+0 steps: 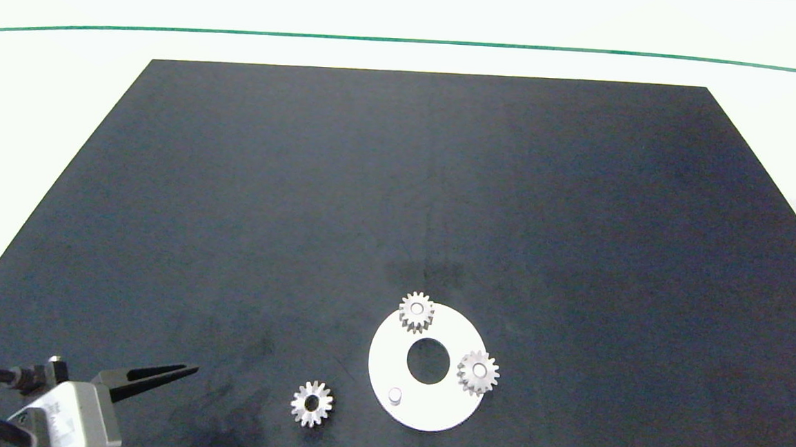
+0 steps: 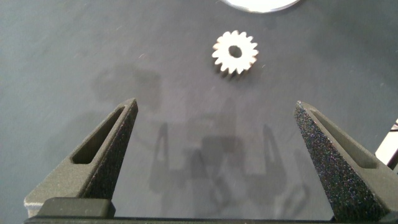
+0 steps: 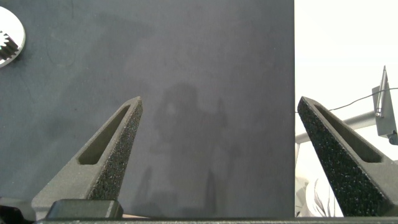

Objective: Install three planetary gears onto the carrier pins

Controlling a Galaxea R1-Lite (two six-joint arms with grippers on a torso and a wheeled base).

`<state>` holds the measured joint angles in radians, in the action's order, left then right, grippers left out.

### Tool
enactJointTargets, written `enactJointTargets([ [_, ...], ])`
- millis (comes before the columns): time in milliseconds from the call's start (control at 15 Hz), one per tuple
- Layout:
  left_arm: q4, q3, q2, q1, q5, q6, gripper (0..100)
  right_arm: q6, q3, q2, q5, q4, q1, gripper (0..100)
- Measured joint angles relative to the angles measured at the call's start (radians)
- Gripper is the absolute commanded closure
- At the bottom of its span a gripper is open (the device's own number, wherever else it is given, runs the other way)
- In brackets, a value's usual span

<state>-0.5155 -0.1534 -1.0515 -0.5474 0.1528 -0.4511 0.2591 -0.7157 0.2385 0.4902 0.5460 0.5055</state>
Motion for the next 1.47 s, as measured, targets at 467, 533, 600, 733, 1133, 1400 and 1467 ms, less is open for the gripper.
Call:
enactJointTargets([
  [467, -0.277, 0.008, -0.228, -0.095, -0.028, 0.001, 0, 0.000, 0.013, 0.002, -0.001, 0.000, 0.003, 0],
  [533, -0.285, 0.010, -0.255, -0.119, -0.061, 0.002, 0, 0.000, 0.013, 0.003, 0.000, 0.001, 0.005, 0],
  [600, -0.289, 0.011, -0.277, -0.139, -0.077, 0.003, 0, 0.000, 0.014, 0.004, -0.001, 0.000, 0.006, 0],
  [733, -0.294, 0.012, -0.312, -0.173, -0.089, 0.005, 0, -0.001, 0.014, 0.008, -0.002, -0.004, 0.007, 0],
  [1133, -0.385, -0.010, -0.405, -0.189, -0.108, 0.005, 0, 0.000, 0.013, 0.014, -0.002, -0.003, 0.010, 0],
  [1400, -0.552, -0.002, -0.517, -0.204, -0.146, 0.003, 0, 0.000, 0.001, 0.014, -0.002, 0.001, 0.012, 0],
  [1467, -0.554, 0.002, -0.532, -0.208, -0.147, 0.002, 0, 0.000, -0.003, 0.014, -0.002, 0.001, 0.012, 0],
])
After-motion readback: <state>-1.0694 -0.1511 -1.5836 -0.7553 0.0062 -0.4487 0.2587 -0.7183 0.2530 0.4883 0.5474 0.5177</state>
